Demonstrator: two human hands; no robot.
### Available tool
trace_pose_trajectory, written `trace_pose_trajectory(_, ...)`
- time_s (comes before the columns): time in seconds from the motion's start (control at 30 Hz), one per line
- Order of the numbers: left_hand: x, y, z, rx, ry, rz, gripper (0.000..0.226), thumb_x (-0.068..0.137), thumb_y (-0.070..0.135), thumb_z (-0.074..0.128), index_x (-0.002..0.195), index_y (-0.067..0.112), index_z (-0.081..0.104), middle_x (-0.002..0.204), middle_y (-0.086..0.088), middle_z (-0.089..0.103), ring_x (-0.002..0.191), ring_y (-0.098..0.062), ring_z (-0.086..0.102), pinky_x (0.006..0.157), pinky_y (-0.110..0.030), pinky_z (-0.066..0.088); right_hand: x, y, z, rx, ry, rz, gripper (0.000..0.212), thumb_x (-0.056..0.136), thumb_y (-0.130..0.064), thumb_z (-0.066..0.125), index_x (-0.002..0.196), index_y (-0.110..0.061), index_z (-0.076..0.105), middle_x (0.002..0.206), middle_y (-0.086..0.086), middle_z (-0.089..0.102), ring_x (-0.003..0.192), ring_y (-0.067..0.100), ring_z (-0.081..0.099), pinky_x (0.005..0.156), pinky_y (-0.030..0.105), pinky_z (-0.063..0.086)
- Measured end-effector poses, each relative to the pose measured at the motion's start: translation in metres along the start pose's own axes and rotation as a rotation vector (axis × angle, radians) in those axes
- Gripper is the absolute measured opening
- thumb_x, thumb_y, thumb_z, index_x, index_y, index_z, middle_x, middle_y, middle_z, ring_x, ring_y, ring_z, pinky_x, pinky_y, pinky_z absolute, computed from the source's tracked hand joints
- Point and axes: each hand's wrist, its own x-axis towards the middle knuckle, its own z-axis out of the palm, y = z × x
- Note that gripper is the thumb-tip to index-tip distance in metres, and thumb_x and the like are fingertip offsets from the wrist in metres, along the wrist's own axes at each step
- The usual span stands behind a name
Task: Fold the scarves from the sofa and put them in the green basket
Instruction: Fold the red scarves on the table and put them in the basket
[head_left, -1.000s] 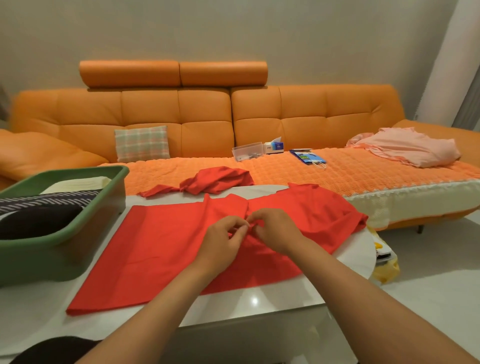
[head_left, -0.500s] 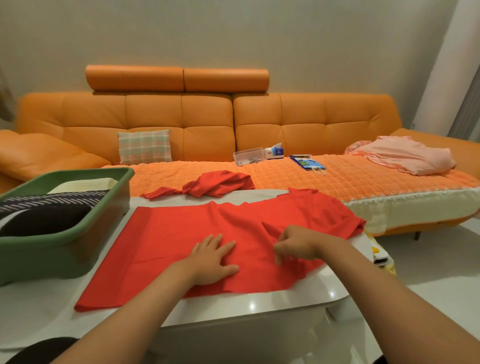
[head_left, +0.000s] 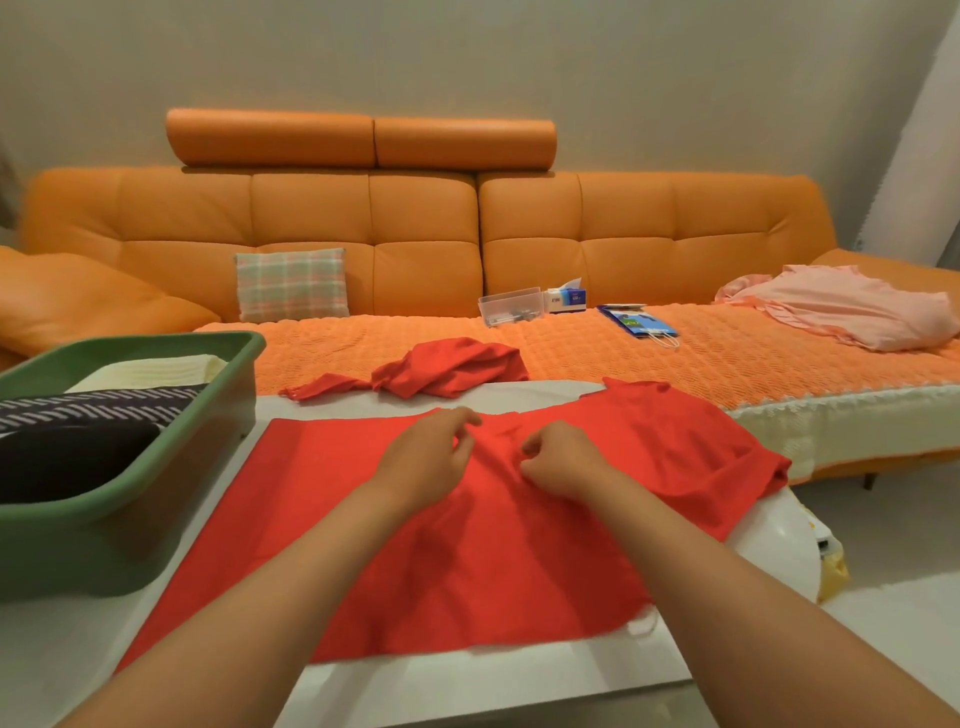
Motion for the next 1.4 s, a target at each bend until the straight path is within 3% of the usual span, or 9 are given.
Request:
trace_pose_trajectory(0.23, 0.021, -0.017, -0.001, -0.243, 0.067, -0.158, 0.033, 0.096, 0.039, 0.050, 0.121, 0.025, 0.066, 0.117, 0.004, 0.065, 0.103, -0.011, 0.059, 0.087, -0.025, 0.042, -0.011, -0.047, 0.001, 0.375, -0.436, -0.305, 0.032, 0.084, 0.003, 0.056, 0.101, -0.013, 0.078, 0.079, -0.011, 0.073, 0.067, -0.003, 0.059, 0.070, 0.013, 0.049)
trace_pose_trajectory(0.33, 0.008, -0.028, -0.001, -0.040, -0.192, -0.178, 0.046, 0.079, 0.063, 0.051, 0.109, 0.036, 0.073, 0.114, 0.008, 0.071, 0.106, -0.012, 0.063, 0.092, -0.035, 0.051, -0.008, -0.044, 0.002, 0.442, -0.248, -0.189, 0.042, 0.076, 0.013, 0.045, 0.082, -0.012, 0.078, 0.070, -0.004, 0.072, 0.061, 0.006, 0.061, 0.066, 0.023, 0.050)
trace_pose_trajectory(0.53, -0.004, -0.056, -0.008, 0.230, -0.155, -0.232, 0.015, 0.085, 0.034, 0.067, 0.095, 0.029, 0.078, 0.102, 0.002, 0.074, 0.100, -0.022, 0.066, 0.082, -0.033, 0.053, -0.002, -0.025, 0.013, 0.086, -0.090, -0.059, 0.030, 0.082, -0.003, 0.054, 0.088, -0.023, 0.077, 0.089, -0.002, 0.073, 0.081, 0.013, 0.064, 0.071, 0.020, 0.044)
trace_pose_trajectory(0.63, -0.005, -0.062, -0.010, 0.156, -0.066, -0.234, 0.018, 0.091, 0.034, 0.063, 0.093, 0.024, 0.078, 0.099, -0.005, 0.065, 0.097, -0.024, 0.062, 0.081, -0.034, 0.049, 0.000, -0.029, 0.024, 0.029, -0.074, -0.064, 0.019, 0.088, -0.029, 0.061, 0.099, -0.024, 0.077, 0.106, -0.002, 0.074, 0.102, 0.018, 0.067, 0.088, 0.029, 0.051)
trace_pose_trajectory(0.77, 0.000, -0.054, -0.013, -0.015, 0.071, -0.239, 0.020, 0.093, 0.028, 0.060, 0.078, 0.020, 0.069, 0.079, -0.001, 0.063, 0.080, -0.023, 0.062, 0.072, -0.036, 0.046, -0.003, -0.043, 0.032, 0.082, -0.091, -0.084, 0.068, 0.076, -0.069, 0.067, 0.130, -0.027, 0.063, 0.125, -0.006, 0.066, 0.114, 0.017, 0.062, 0.095, 0.032, 0.048)
trace_pose_trajectory(0.97, 0.028, -0.026, -0.017, -0.610, 0.166, -0.297, 0.016, 0.098, 0.016, 0.056, 0.091, 0.025, 0.067, 0.084, -0.002, 0.073, 0.078, -0.026, 0.073, 0.077, -0.043, 0.059, 0.009, -0.037, 0.026, 0.256, 0.114, -0.133, 0.028, 0.085, -0.033, 0.063, 0.071, -0.009, 0.066, 0.067, 0.007, 0.064, 0.069, 0.017, 0.058, 0.069, 0.044, 0.050)
trace_pose_trajectory(1.1, 0.059, 0.004, -0.015, -0.762, 0.041, -0.169, 0.035, 0.101, 0.009, 0.050, 0.130, 0.029, 0.054, 0.111, 0.005, 0.071, 0.100, -0.011, 0.070, 0.084, -0.029, 0.053, 0.024, -0.004, -0.006, 0.256, 0.370, 0.118, 0.020, 0.092, -0.028, 0.058, 0.082, -0.016, 0.071, 0.091, 0.007, 0.073, 0.093, 0.029, 0.066, 0.070, 0.034, 0.043)
trace_pose_trajectory(1.27, 0.046, -0.032, 0.019, -0.189, -0.112, -0.147, 0.037, 0.101, 0.017, 0.047, 0.137, 0.028, 0.053, 0.132, 0.000, 0.063, 0.122, -0.019, 0.058, 0.097, -0.026, 0.044, 0.030, 0.049, -0.003, 0.095, 0.220, 0.295, 0.042, 0.091, -0.040, 0.062, 0.129, -0.021, 0.059, 0.129, 0.007, 0.064, 0.122, 0.028, 0.058, 0.096, 0.036, 0.046)
trace_pose_trajectory(1.4, 0.015, -0.070, 0.033, 0.283, -0.324, -0.118, 0.053, 0.101, 0.047, 0.042, 0.151, 0.032, 0.036, 0.161, 0.005, 0.026, 0.149, -0.017, 0.021, 0.121, -0.042, 0.017, 0.029, 0.045, 0.001, -0.138, 0.295, 0.169, 0.037, 0.091, -0.036, 0.058, 0.125, -0.021, 0.058, 0.126, 0.010, 0.056, 0.119, 0.032, 0.055, 0.096, 0.040, 0.045)
